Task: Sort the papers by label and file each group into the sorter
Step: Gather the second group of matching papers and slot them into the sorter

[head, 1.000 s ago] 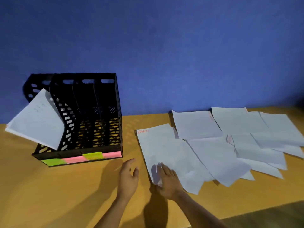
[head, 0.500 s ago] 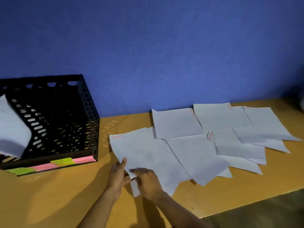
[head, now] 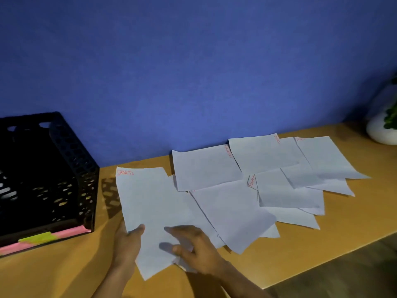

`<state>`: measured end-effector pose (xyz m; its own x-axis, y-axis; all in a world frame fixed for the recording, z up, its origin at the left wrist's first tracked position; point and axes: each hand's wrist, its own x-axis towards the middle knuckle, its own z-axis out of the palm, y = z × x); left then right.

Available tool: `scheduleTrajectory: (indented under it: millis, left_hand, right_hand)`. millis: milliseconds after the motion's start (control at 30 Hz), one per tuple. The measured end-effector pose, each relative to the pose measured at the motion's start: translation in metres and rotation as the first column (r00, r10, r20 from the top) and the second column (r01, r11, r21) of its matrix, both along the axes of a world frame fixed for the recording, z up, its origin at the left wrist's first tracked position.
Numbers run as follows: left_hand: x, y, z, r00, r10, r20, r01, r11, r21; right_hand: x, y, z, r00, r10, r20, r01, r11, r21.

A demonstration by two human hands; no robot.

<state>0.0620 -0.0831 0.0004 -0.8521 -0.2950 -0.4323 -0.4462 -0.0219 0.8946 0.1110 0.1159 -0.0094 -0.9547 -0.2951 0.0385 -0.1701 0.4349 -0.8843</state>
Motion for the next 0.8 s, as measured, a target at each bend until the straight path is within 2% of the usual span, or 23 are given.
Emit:
scheduleTrajectory:
  millis: [67,133,233,300,433,533,667,733,800]
  left_hand:
    - [0.000,0.008,0.004,1.000,-0.008,-0.022,0.009,1.000,0.008]
    - [-0.003,0.019,0.008,0.997,-0.040,-0.064,0.040,0.999,0.003]
    - [-0.013,0.040,0.012,0.994,-0.069,-0.082,0.069,0.998,0.004]
    - [-0.020,0.052,0.010,0.994,-0.077,-0.077,0.079,0.996,0.034]
    - [-0.036,0.079,0.009,0.995,-0.089,-0.050,0.092,0.994,0.056]
    - [-0.046,0.097,0.005,0.996,-0.086,-0.033,0.089,0.992,0.093]
    - [-0.055,0.112,-0.001,0.997,-0.064,-0.036,0.065,0.998,0.010]
    - [-0.060,0.115,-0.003,0.998,-0.067,0.008,0.067,0.998,0.013]
    - [-0.065,0.117,-0.006,0.997,-0.034,0.069,0.033,0.999,0.014]
  right_hand:
    - [-0.004,0.021,-0.001,0.992,-0.126,-0.002,0.126,0.991,-0.040]
    - [-0.012,0.043,-0.004,0.940,-0.337,0.045,0.340,0.929,-0.149]
    - [-0.031,0.084,-0.010,0.769,-0.624,0.139,0.639,0.743,-0.199]
    - [-0.049,0.118,-0.015,0.655,-0.708,0.266,0.755,0.632,-0.177]
    - [-0.090,0.180,-0.019,0.511,-0.650,0.563,0.842,0.511,-0.174]
    - [-0.122,0.215,-0.021,0.428,-0.620,0.657,0.891,0.412,-0.191]
    - [-0.165,0.240,-0.028,0.273,-0.559,0.783,0.959,0.220,-0.177]
    - [-0.181,0.241,-0.034,0.238,-0.535,0.810,0.970,0.177,-0.168]
    - [-0.192,0.238,-0.038,0.244,-0.516,0.821,0.970,0.148,-0.195]
